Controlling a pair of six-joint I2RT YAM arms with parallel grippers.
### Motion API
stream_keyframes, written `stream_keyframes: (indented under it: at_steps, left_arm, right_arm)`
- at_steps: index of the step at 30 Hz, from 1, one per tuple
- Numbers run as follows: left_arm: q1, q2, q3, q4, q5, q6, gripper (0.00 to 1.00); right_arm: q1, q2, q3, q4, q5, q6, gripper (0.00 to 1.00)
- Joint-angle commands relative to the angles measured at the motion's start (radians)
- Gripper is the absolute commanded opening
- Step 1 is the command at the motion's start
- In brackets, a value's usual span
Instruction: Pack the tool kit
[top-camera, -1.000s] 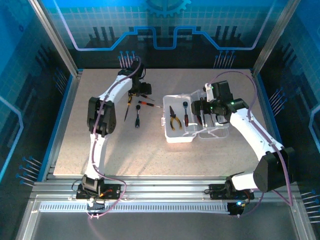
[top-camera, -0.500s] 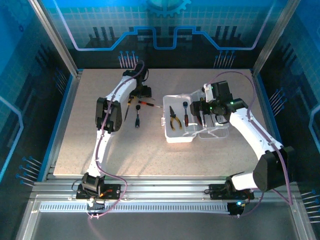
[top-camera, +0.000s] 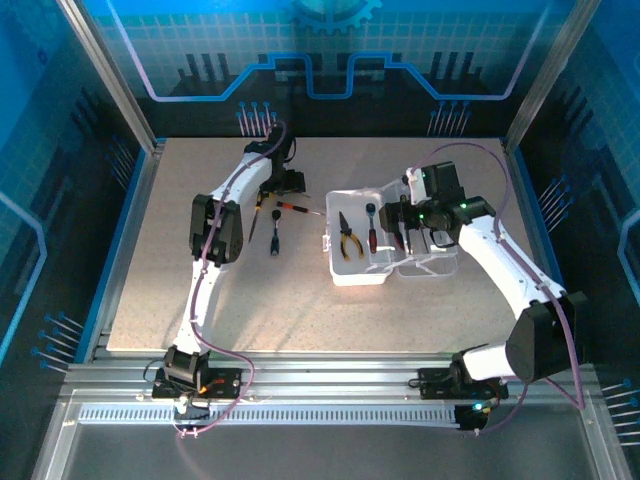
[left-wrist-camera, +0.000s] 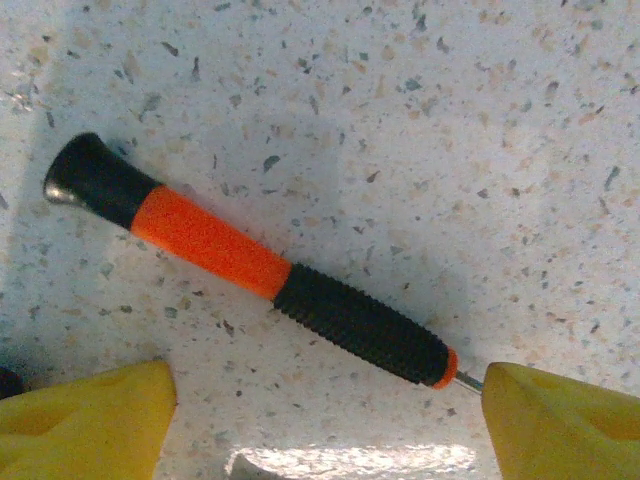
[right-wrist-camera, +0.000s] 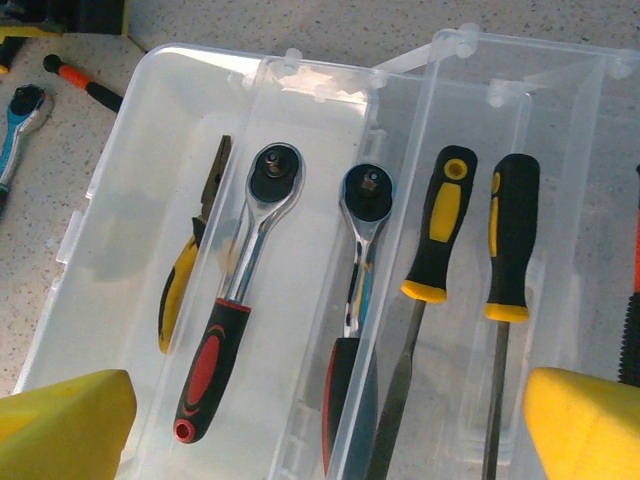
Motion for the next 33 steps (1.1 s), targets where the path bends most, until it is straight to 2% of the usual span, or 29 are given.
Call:
stream_keyframes:
  at_steps: [1,10,17,33]
  left_arm:
    - [0.010,-0.016,-0.022,0.023,0.038,-0.034,0.84]
    - [0.015,0.020,0.013,0.027,0.048,-0.063,0.85]
    - [0.022,0.065,0.079,-0.057,0.005,-0.049,0.85]
    - [0.032,0.059,0.057,-0.177,-0.083,0.006,0.83]
  right_arm:
    - [0.011,0.016,0.003,0.011,-0.023,-0.019,1.00]
    - [0.010,0.024,0.001,0.014,-0.032,-0.027,1.00]
    - [0.009,0.024,0.005,0.013,-0.045,-0.029,1.00]
    - [-0.001,0.005,0.012,0.007,-0.080,-0.037,1.00]
